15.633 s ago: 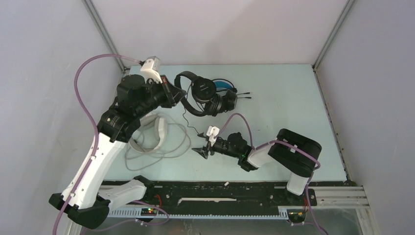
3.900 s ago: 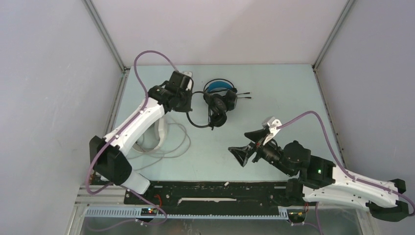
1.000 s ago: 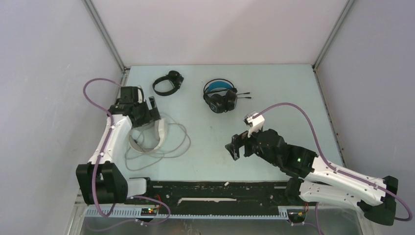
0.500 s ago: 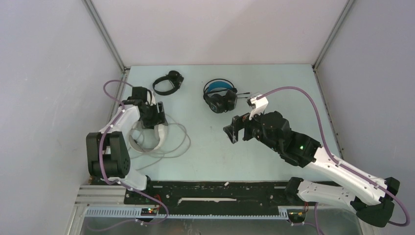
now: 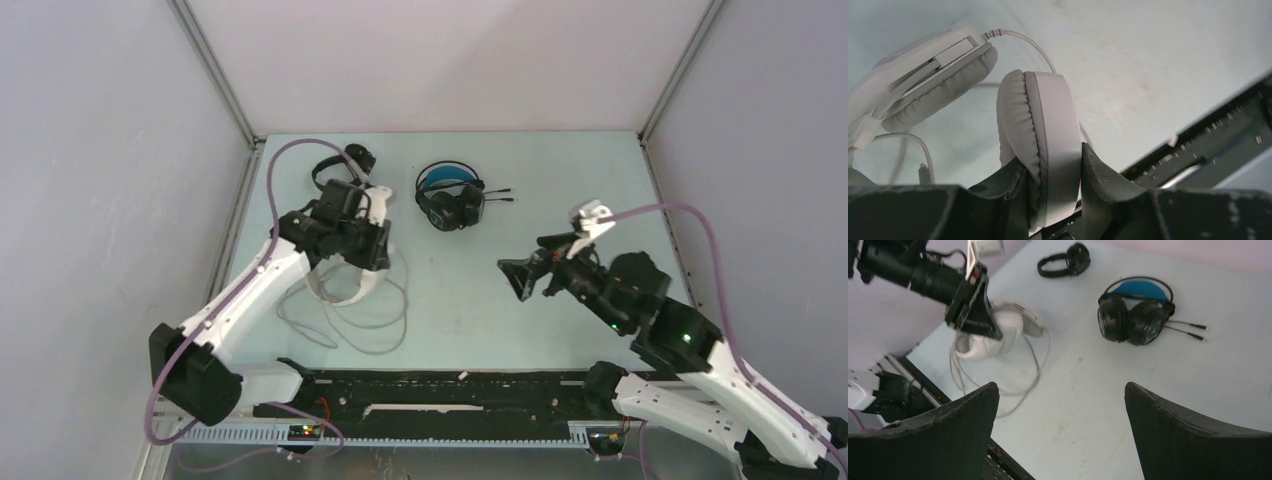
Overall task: Wrap the headphones
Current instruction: Pick up the headphones from the center of the board.
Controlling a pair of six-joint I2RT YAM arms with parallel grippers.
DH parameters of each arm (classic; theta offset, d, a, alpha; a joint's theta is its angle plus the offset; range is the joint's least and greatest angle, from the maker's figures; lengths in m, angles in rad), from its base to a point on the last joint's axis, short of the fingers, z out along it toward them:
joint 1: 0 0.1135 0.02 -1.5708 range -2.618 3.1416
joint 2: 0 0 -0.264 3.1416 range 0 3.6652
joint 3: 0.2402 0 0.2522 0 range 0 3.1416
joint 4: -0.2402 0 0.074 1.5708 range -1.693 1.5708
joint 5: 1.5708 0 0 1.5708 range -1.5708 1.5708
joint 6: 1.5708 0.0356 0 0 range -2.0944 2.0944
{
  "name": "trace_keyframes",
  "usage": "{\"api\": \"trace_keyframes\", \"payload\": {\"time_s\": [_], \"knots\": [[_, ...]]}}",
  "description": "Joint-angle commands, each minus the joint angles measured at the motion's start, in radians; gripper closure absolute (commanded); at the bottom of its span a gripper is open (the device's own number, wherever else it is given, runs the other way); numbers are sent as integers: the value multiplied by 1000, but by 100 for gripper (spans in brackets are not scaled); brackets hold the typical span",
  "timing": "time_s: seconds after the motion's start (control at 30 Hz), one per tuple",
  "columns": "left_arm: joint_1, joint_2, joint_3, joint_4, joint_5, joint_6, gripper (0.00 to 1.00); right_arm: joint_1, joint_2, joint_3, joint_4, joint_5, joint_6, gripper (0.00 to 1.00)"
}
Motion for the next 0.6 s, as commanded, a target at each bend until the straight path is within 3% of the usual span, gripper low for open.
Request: {"api": "trace_keyframes", "payload": {"time_s": [0.0, 0.17, 0.33, 0.5, 0.57], "knots": [[-210, -74, 102, -35, 33, 77, 80, -6, -93, 25, -47, 7, 20, 3], [-366, -59, 56, 129, 95, 58, 82, -7, -178, 24, -82, 40, 64, 3], [-395, 17, -34, 322, 222, 46, 79, -8, -186, 25, -109, 86, 117, 4], [-395, 126, -77, 398, 204, 25, 79, -8, -119, 25, -108, 102, 166, 4], [-394, 165, -72, 405, 139, -17, 73, -6, -90, 25, -100, 81, 175, 5]]}}
